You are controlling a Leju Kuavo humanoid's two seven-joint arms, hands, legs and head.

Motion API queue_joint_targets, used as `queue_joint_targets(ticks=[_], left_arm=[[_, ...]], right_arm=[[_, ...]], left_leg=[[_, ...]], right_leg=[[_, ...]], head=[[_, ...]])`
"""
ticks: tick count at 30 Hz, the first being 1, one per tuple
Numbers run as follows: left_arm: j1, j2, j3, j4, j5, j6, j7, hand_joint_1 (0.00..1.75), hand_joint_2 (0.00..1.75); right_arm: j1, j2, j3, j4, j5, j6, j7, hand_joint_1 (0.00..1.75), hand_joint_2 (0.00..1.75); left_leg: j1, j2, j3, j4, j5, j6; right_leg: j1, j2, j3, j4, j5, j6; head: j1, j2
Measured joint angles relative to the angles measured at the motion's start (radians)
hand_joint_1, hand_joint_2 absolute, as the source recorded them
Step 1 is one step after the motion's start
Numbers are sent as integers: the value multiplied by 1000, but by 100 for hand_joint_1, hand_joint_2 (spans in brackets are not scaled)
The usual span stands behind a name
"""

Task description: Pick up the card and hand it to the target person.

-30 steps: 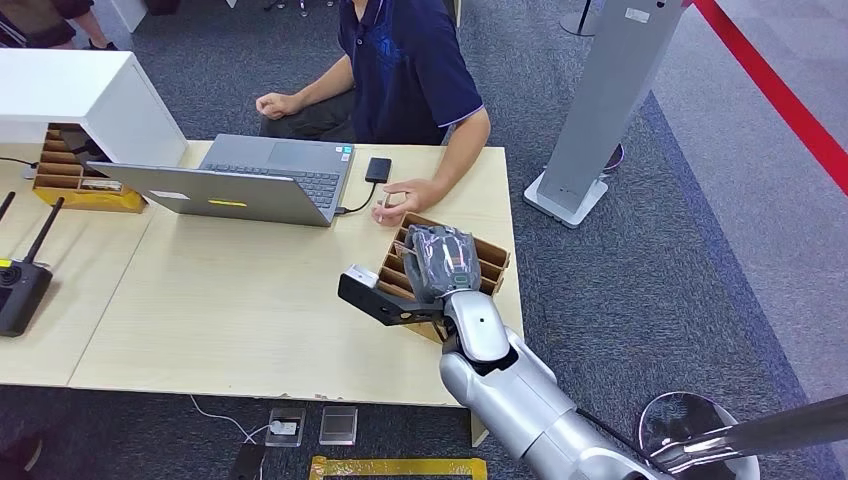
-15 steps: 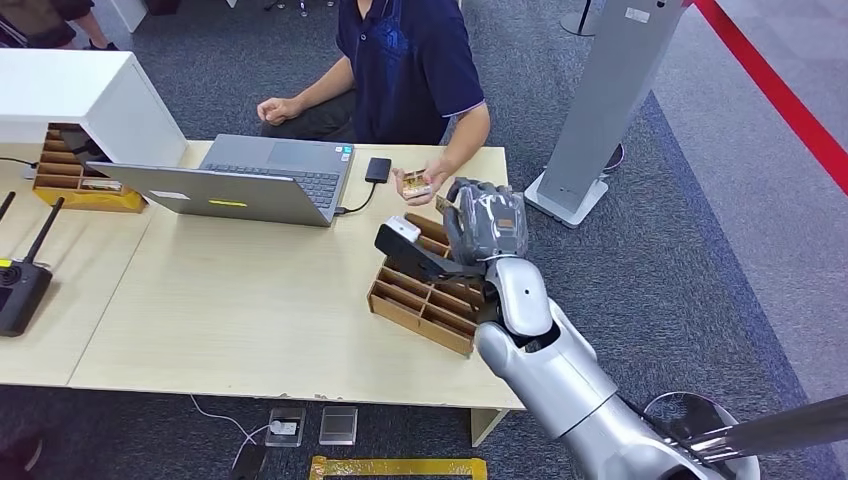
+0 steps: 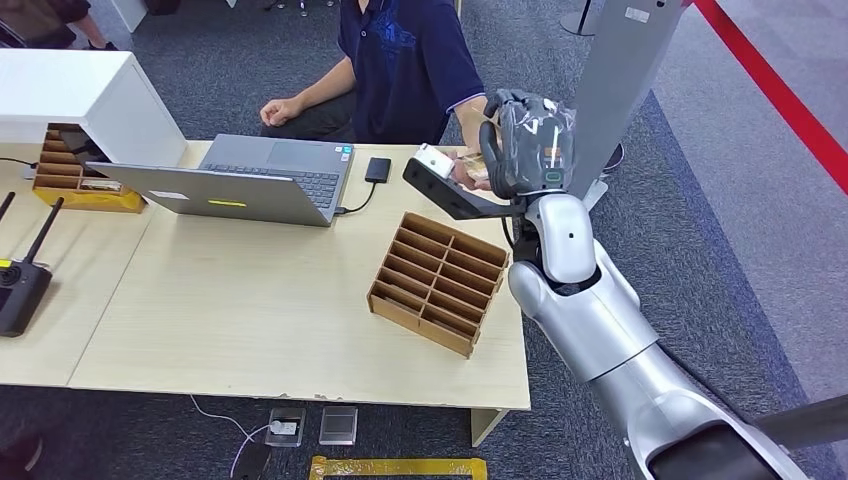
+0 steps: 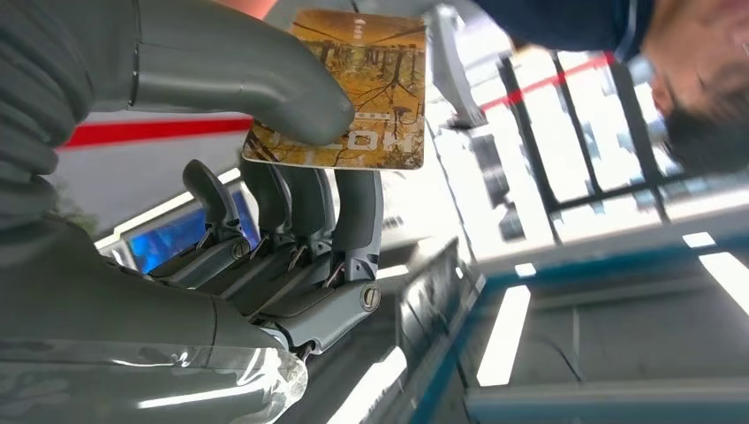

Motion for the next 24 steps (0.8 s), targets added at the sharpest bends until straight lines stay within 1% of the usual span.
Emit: queue_joint_targets(ticks=[3, 7, 11, 13, 18, 22, 23, 24], left_arm=[[0, 0, 0, 0, -2, -2, -2, 0, 0], [0, 0, 0, 0, -2, -2, -2, 0, 0], [0, 0, 0, 0, -2, -2, -2, 0, 0], [0, 0, 0, 0, -2, -2, -3, 0, 0], [-1, 0, 0, 0, -2, 0, -8, 0, 0], [-1, 0, 0, 0, -2, 2, -4, 0, 0], [-1, 0, 0, 0, -3, 3, -2, 0, 0], [-1, 0, 0, 0, -3, 3, 0, 0, 0]], right_arm=[[-26, 0, 0, 30, 7, -34, -19, 134, 175], [-39, 1, -1, 56, 7, -38, -22, 134, 175], [-44, 3, 0, 76, 7, -39, -23, 141, 175], [-46, 4, 0, 84, 8, -47, -30, 140, 175], [-61, 24, 1, 142, 44, -90, -65, 140, 175], [-72, 49, 4, 212, 88, -74, -59, 135, 175], [-73, 55, 4, 228, 96, -67, -56, 129, 175], [-73, 60, 6, 245, 102, -62, -53, 118, 175]], left_leg=[[0, 0, 0, 0, 0, 0], [0, 0, 0, 0, 0, 0], [0, 0, 0, 0, 0, 0], [0, 0, 0, 0, 0, 0], [0, 0, 0, 0, 0, 0], [0, 0, 0, 0, 0, 0], [0, 0, 0, 0, 0, 0], [0, 0, 0, 0, 0, 0]], right_leg=[[0, 0, 0, 0, 0, 0], [0, 0, 0, 0, 0, 0], [0, 0, 0, 0, 0, 0], [0, 0, 0, 0, 0, 0], [0, 0, 0, 0, 0, 0], [0, 0, 0, 0, 0, 0], [0, 0, 0, 0, 0, 0], [0, 0, 0, 0, 0, 0]], head=[[0, 0], [0, 0], [0, 0], [0, 0], [0, 0], [0, 0], [0, 0], [0, 0]])
